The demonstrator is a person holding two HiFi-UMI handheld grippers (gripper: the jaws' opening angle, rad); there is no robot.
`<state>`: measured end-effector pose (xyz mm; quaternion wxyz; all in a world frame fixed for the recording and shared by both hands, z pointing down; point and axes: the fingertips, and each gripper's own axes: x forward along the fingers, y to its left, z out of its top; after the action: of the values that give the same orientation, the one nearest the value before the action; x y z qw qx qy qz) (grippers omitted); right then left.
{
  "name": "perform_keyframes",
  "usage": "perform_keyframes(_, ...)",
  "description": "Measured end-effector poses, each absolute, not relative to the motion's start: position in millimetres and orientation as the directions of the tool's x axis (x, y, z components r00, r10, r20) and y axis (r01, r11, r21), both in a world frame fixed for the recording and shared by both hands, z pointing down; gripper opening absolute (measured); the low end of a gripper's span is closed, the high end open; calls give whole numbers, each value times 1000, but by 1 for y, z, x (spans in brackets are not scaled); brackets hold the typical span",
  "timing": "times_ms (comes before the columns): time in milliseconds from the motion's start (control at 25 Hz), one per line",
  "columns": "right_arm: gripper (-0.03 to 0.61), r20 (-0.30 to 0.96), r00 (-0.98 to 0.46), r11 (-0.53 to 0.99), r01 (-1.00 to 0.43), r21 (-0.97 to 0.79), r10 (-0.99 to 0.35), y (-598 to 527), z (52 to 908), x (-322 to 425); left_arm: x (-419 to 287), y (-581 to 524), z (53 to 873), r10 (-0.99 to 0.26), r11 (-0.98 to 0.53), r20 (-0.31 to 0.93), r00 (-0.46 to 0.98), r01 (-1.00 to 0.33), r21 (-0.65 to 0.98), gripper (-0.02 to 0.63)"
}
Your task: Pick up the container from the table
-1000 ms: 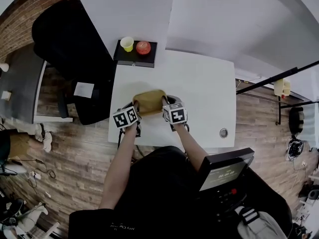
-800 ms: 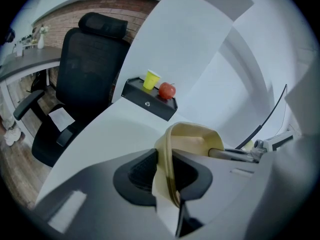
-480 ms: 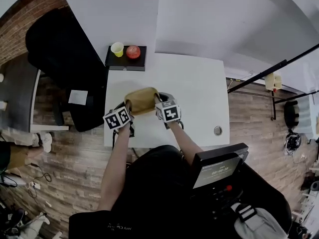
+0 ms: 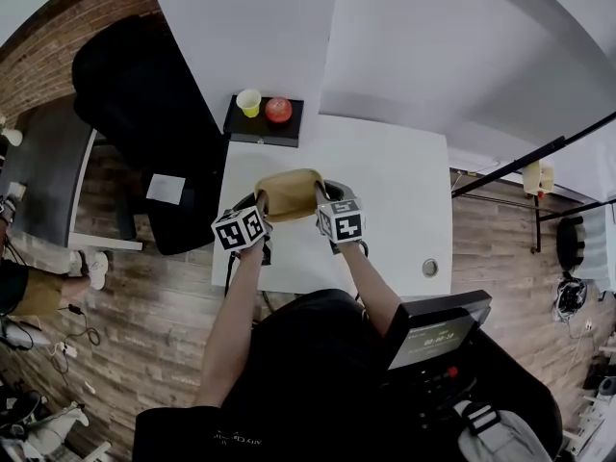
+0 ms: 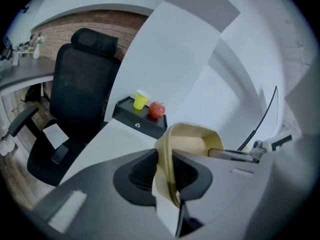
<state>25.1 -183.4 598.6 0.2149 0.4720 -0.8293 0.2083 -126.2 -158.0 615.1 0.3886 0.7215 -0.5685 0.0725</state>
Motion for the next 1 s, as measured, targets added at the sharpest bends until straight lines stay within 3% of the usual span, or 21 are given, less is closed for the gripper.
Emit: perform_keyframes(1000,29,378,-485,483,-869,-107,-788,-204,507,16,-138,-182,518,-876,-152,365,316,-898,412,54)
